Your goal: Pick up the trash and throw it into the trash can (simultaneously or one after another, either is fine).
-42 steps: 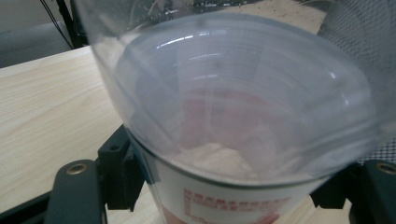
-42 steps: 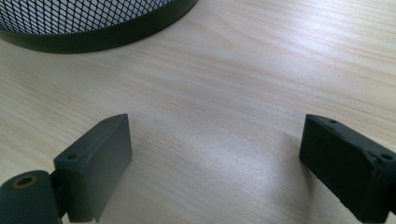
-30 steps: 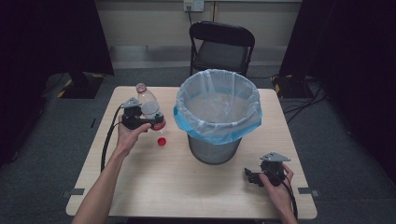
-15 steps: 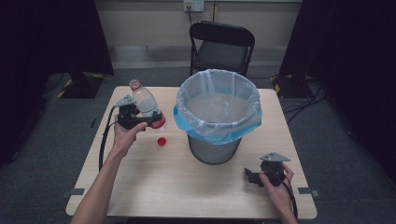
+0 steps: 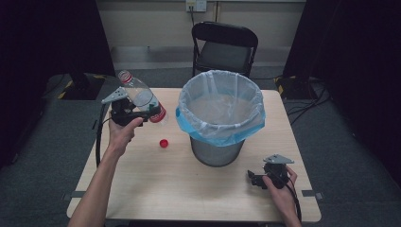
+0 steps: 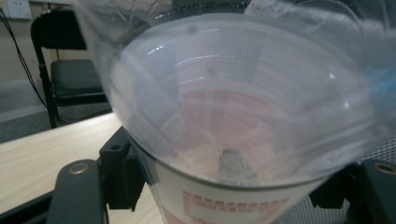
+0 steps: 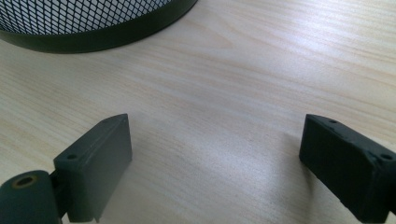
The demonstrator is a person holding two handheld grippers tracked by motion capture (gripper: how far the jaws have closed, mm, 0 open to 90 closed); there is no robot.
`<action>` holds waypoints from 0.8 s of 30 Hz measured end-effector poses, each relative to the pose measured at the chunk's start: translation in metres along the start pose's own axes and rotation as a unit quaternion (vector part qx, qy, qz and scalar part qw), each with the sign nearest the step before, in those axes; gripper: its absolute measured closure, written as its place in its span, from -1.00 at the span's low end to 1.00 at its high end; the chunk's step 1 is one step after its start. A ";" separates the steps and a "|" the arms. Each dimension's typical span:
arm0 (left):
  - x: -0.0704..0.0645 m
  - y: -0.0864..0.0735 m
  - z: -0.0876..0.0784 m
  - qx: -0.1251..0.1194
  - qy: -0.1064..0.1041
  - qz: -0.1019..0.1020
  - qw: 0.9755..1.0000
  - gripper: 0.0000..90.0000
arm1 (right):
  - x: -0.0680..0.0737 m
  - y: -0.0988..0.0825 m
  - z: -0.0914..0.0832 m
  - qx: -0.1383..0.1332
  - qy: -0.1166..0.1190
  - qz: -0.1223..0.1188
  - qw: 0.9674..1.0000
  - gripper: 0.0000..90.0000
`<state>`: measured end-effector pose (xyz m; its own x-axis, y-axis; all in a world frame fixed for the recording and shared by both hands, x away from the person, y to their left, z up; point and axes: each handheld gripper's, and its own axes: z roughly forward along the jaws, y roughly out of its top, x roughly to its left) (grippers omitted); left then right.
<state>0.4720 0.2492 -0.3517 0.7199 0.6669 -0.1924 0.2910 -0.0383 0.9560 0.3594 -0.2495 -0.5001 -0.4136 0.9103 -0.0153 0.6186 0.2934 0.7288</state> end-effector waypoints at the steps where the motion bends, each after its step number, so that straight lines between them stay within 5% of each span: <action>1: 0.000 0.000 0.000 0.000 0.000 0.000 1.000 -0.38 | 0.000 0.000 0.000 0.000 0.000 0.000 1.000 -0.81; 24: -0.023 0.069 -0.021 -0.065 -0.017 0.031 0.997 -0.38 | 0.000 0.000 0.000 0.000 0.000 0.000 1.000 -0.81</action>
<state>0.4626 0.2466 -0.2769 0.7559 0.6401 -0.1370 0.1626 0.0191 0.9865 0.3594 -0.2495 -0.5001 -0.4137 0.9103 -0.0155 0.6185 0.2935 0.7289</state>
